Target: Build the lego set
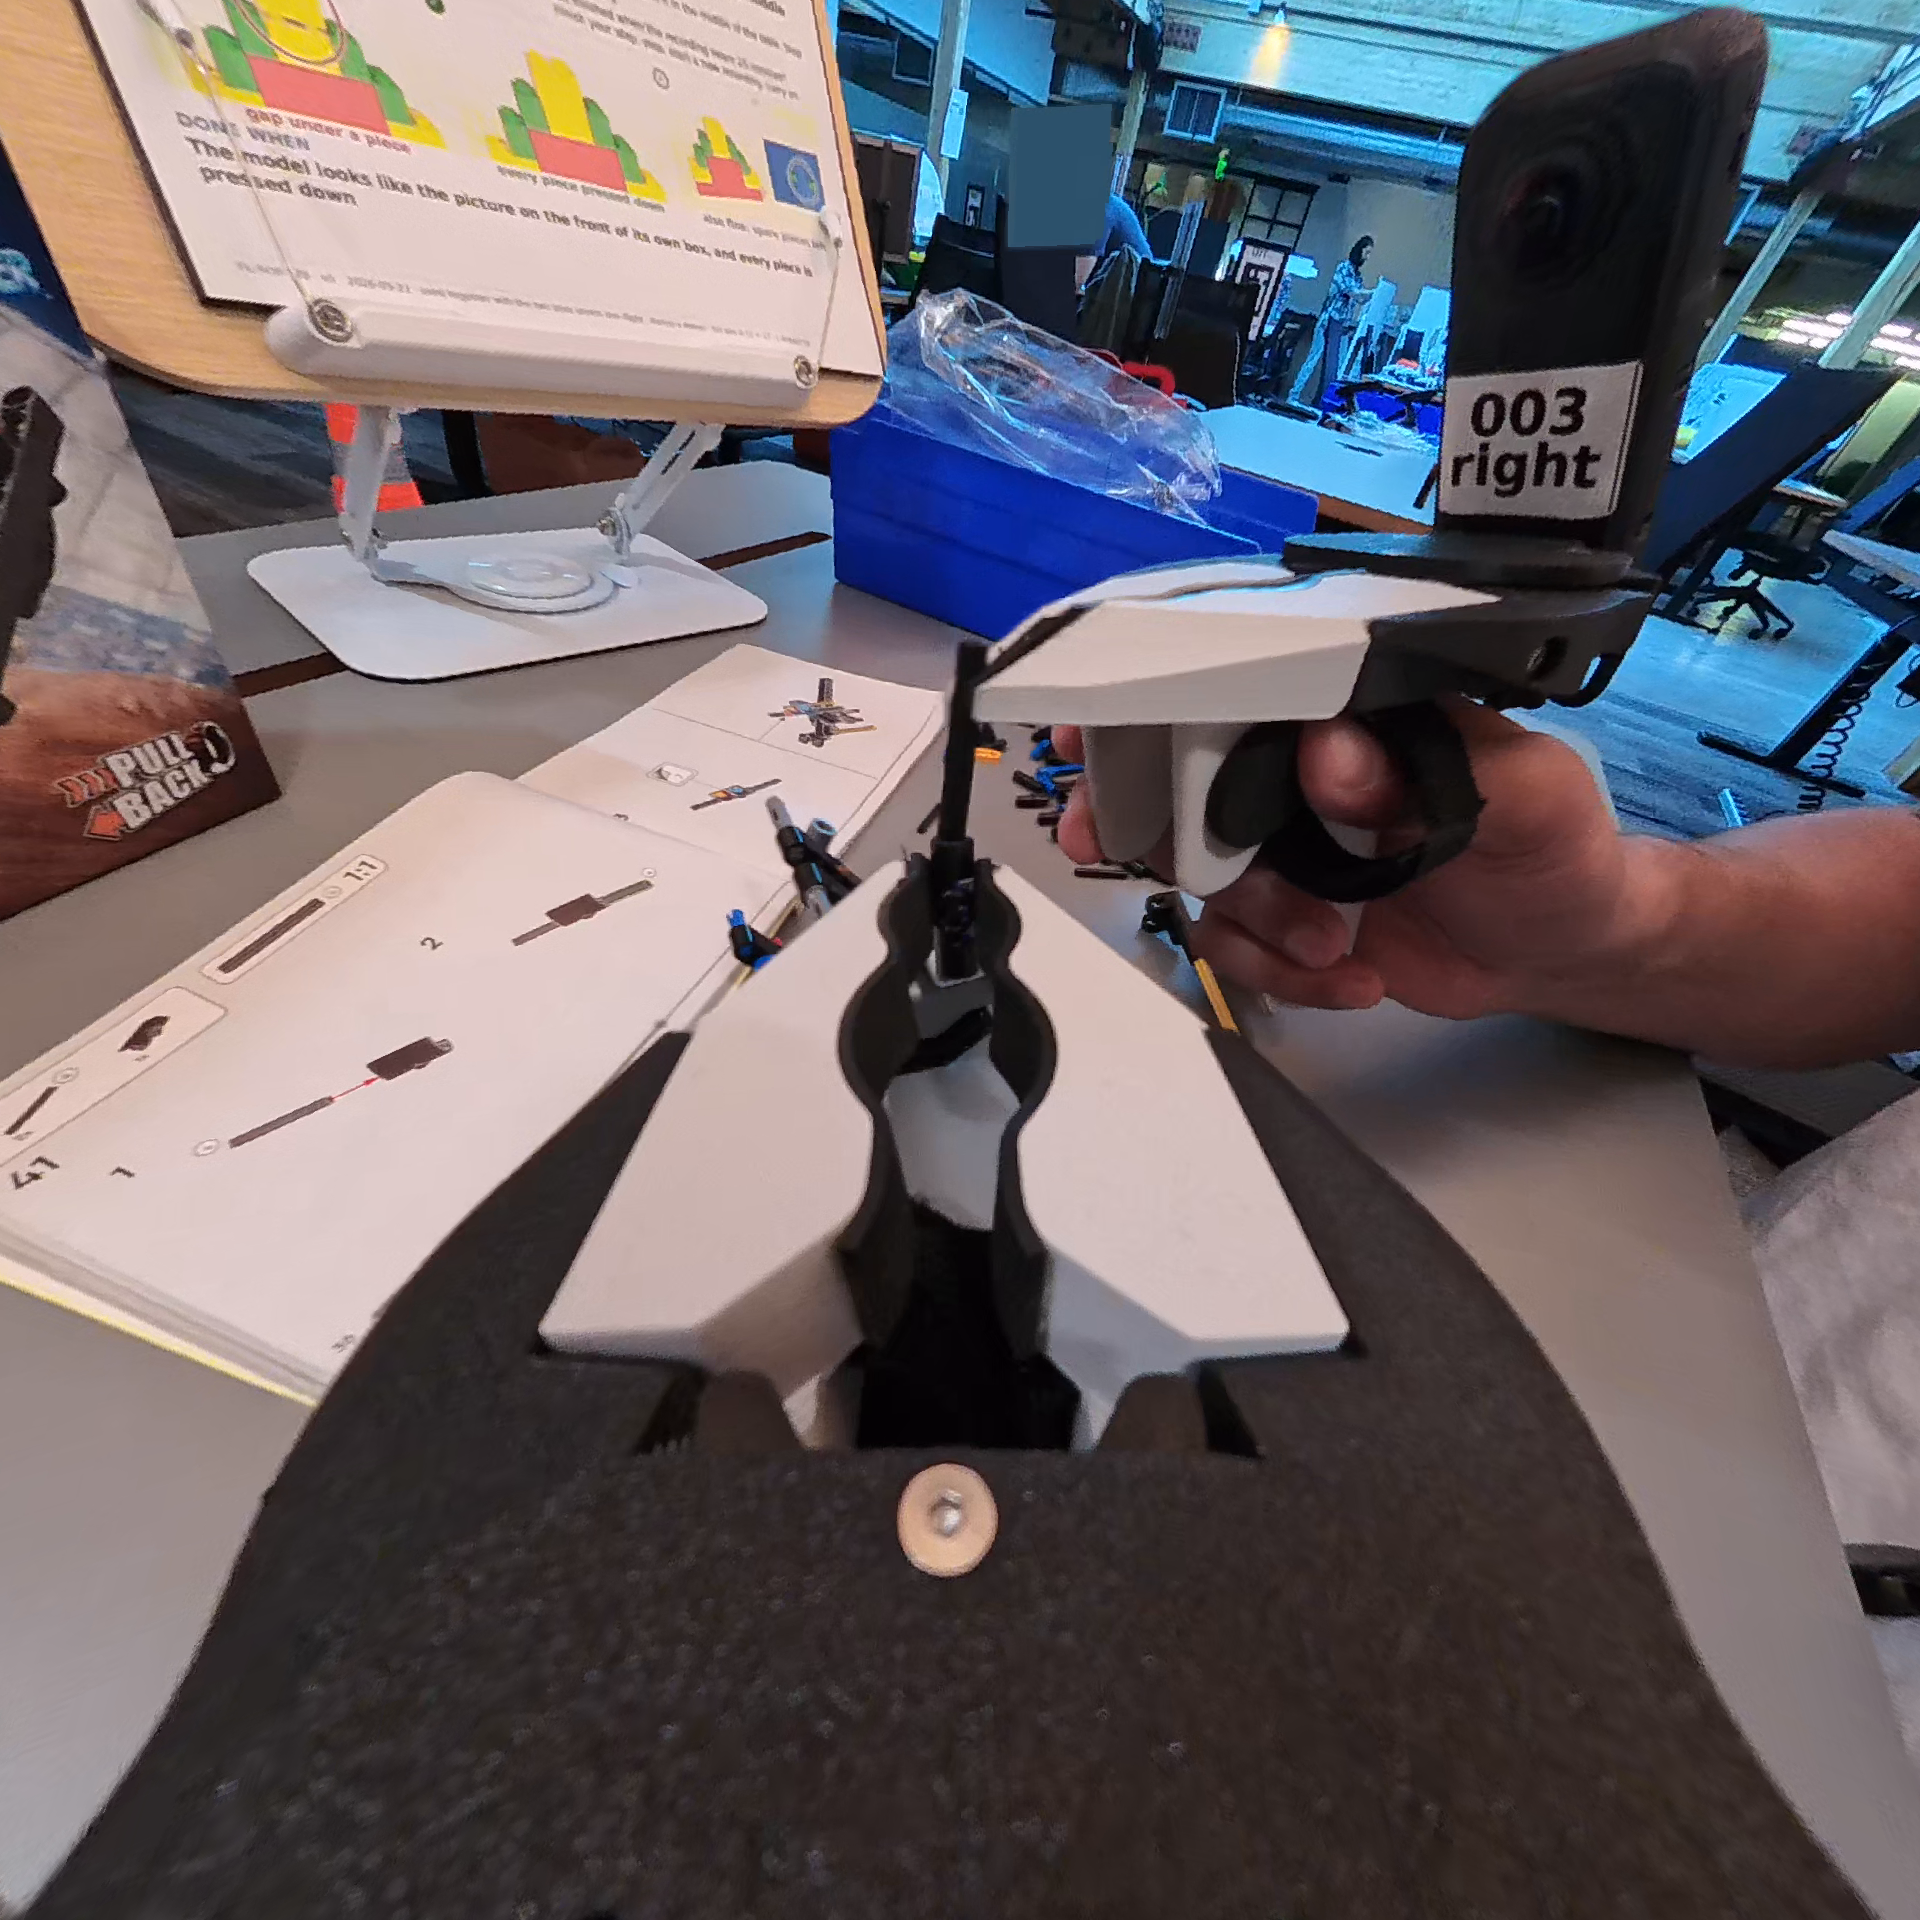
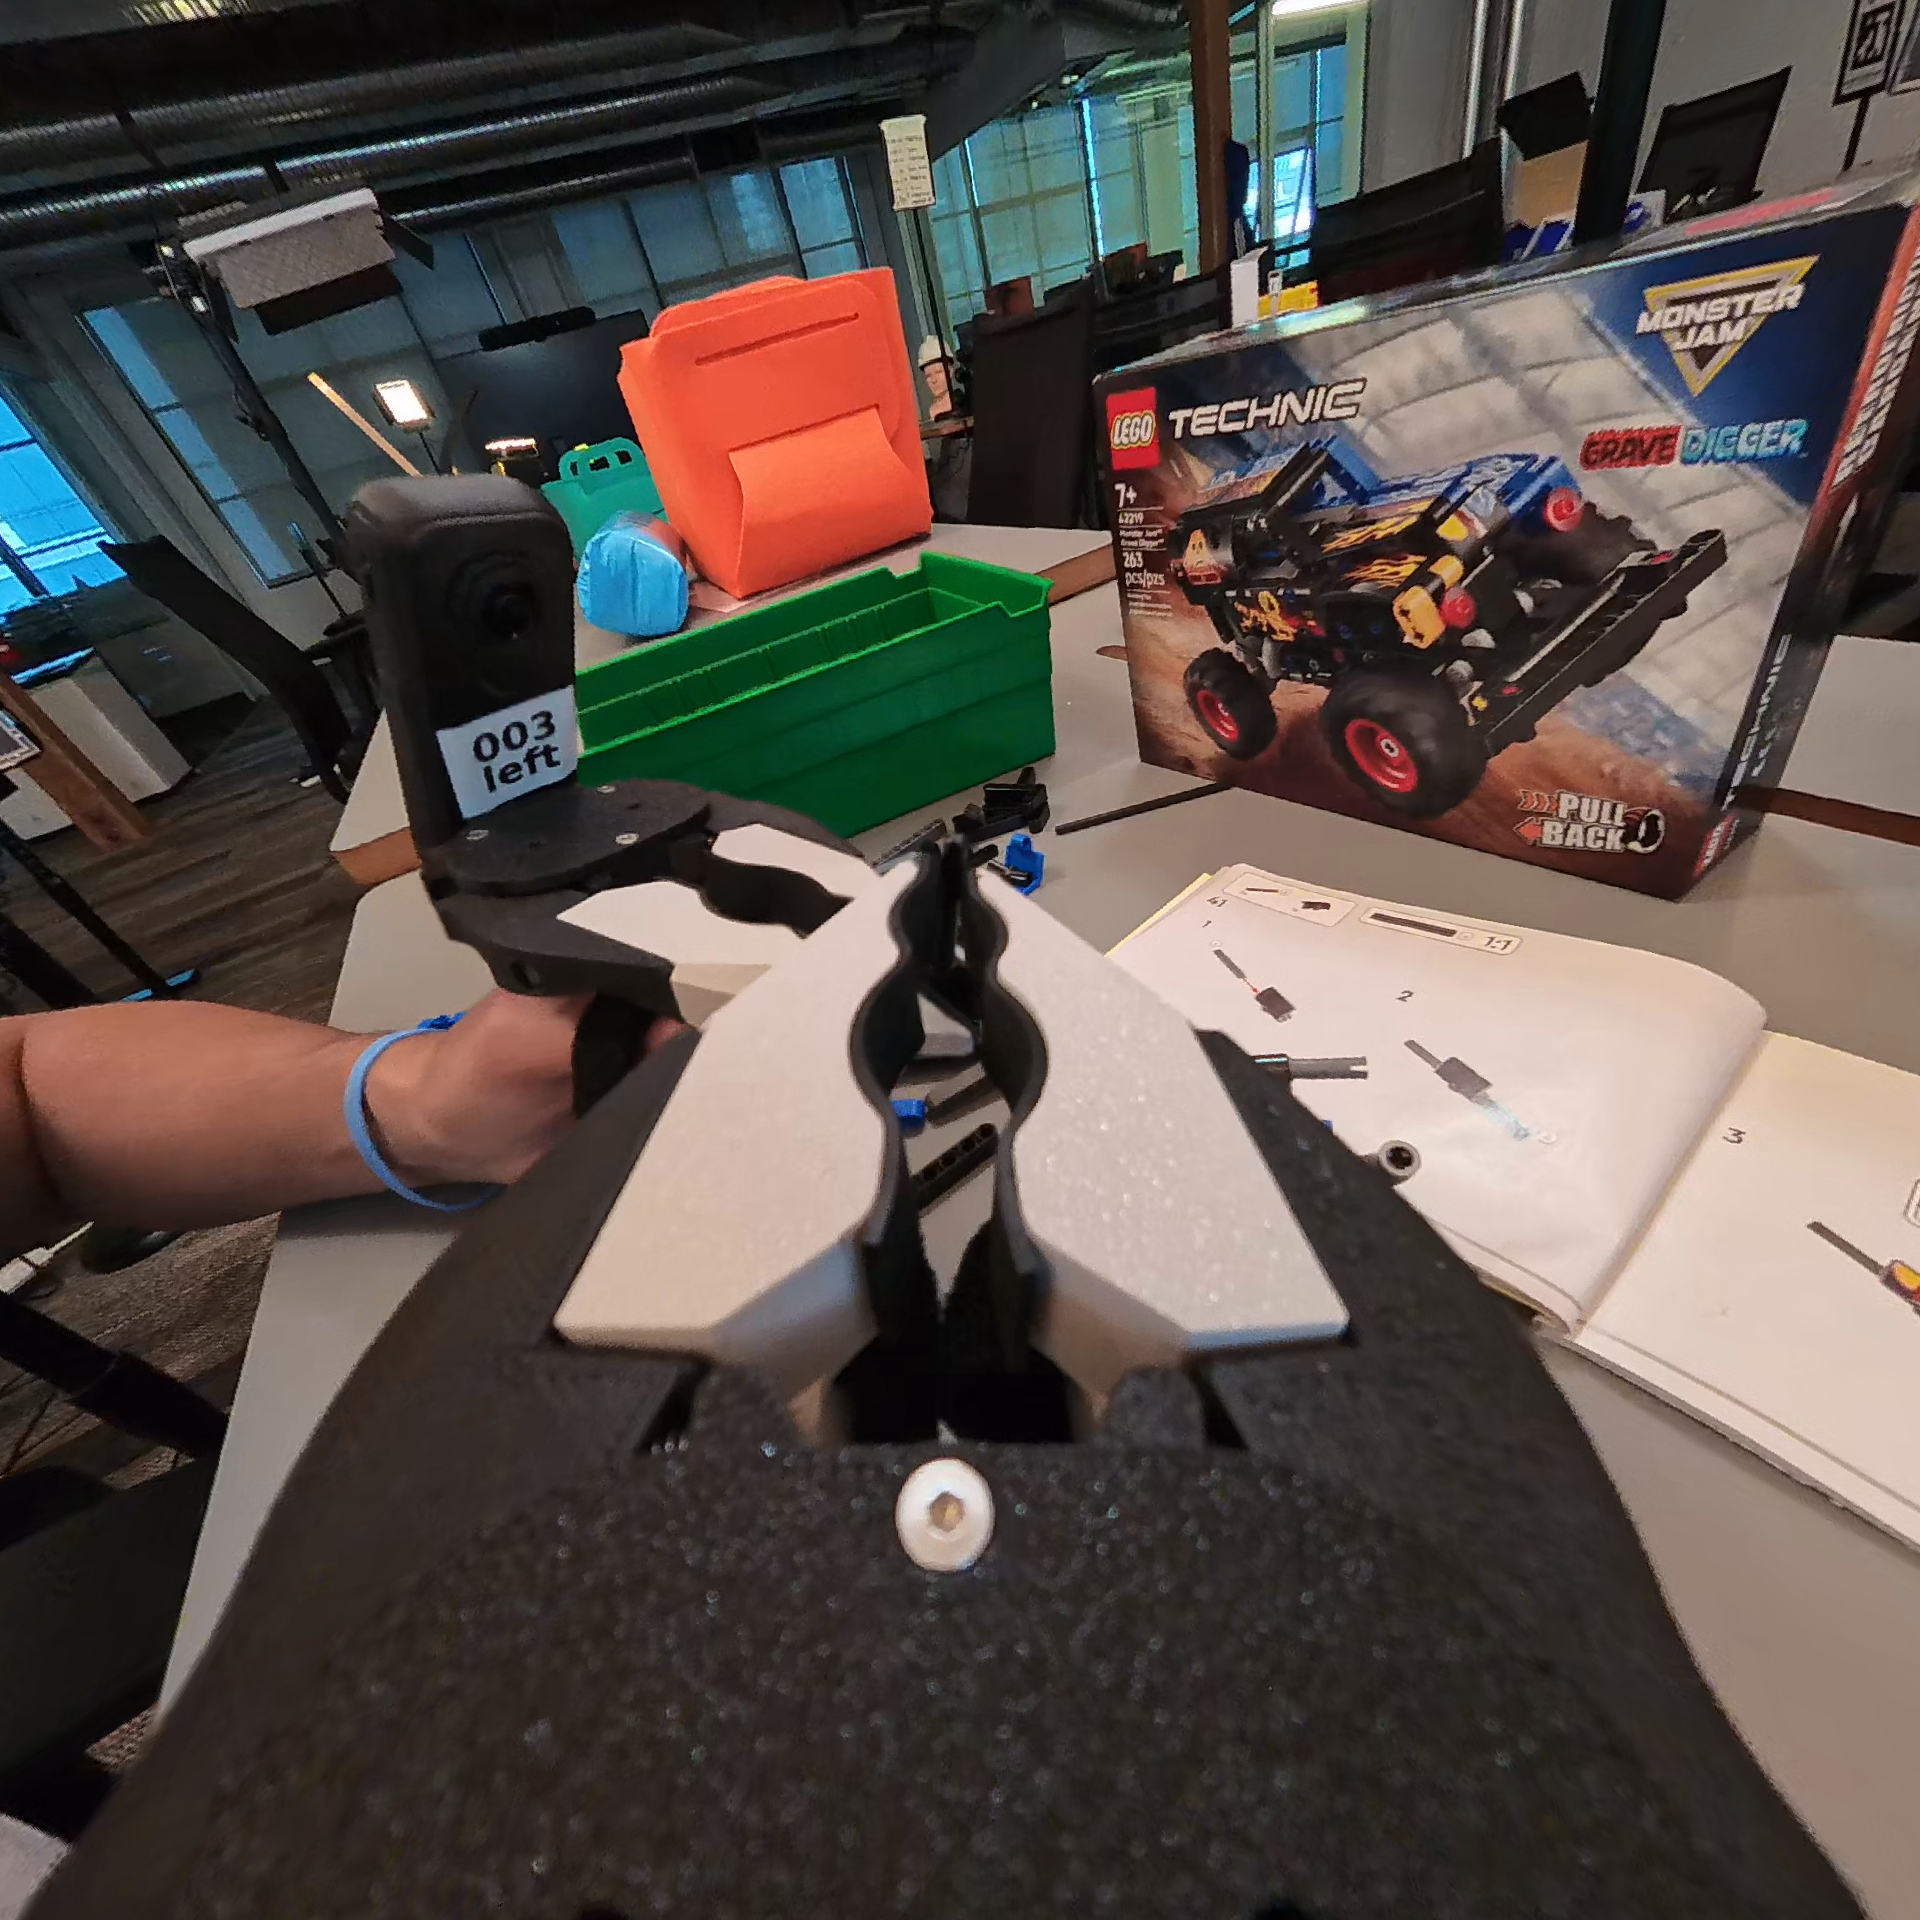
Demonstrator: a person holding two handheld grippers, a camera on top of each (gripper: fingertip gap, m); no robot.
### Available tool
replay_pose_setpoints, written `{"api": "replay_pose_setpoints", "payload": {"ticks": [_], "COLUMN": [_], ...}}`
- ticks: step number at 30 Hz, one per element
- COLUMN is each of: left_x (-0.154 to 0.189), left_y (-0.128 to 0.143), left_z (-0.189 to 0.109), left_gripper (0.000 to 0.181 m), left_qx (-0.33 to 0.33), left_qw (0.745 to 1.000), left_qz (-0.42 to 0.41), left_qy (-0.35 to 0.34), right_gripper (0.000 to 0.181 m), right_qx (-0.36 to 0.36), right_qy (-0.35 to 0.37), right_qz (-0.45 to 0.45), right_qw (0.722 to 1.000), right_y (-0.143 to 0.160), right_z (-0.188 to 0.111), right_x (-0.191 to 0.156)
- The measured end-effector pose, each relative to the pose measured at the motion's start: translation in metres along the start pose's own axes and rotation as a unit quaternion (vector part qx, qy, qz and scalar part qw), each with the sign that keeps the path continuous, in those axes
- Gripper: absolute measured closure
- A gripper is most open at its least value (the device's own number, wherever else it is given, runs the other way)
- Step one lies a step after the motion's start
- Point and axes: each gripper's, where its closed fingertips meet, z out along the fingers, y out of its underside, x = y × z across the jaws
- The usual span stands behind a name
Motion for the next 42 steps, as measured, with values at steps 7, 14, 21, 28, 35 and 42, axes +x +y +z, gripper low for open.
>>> {"api": "replay_pose_setpoints", "payload": {"ticks": [7,14,21,28,35,42], "left_x": [-0.007,-0.013,-0.016,-0.034,-0.027,-0.02], "left_y": [0.003,0.008,0.014,0.006,0.01,0.015], "left_z": [-0.002,-0.003,0.0,-0.01,-0.006,-0.002], "left_gripper": [0.176,0.176,0.176,0.176,0.176,0.176], "left_qx": [-0.023,-0.058,-0.066,-0.065,-0.071,-0.079], "left_qw": [0.993,0.953,0.953,0.955,0.953,0.949], "left_qz": [0.109,0.273,0.269,0.251,0.261,0.277], "left_qy": [-0.048,-0.119,-0.118,-0.144,-0.136,-0.13], "right_gripper": [0.179,0.179,0.18,0.179,0.179,0.179], "right_qx": [-0.021,-0.062,-0.077,-0.248,-0.279,-0.283], "right_qy": [-0.009,-0.013,-0.018,-0.054,-0.035,0.077], "right_qz": [0.012,0.027,0.035,-0.029,-0.092,-0.066], "right_qw": [1.0,0.998,0.996,0.967,0.955,0.954], "right_y": [0.005,0.013,0.019,0.043,0.093,0.139], "right_z": [-0.002,-0.005,-0.008,-0.049,-0.106,-0.143], "right_x": [-0.002,-0.001,0.001,-0.011,-0.042,-0.031]}}
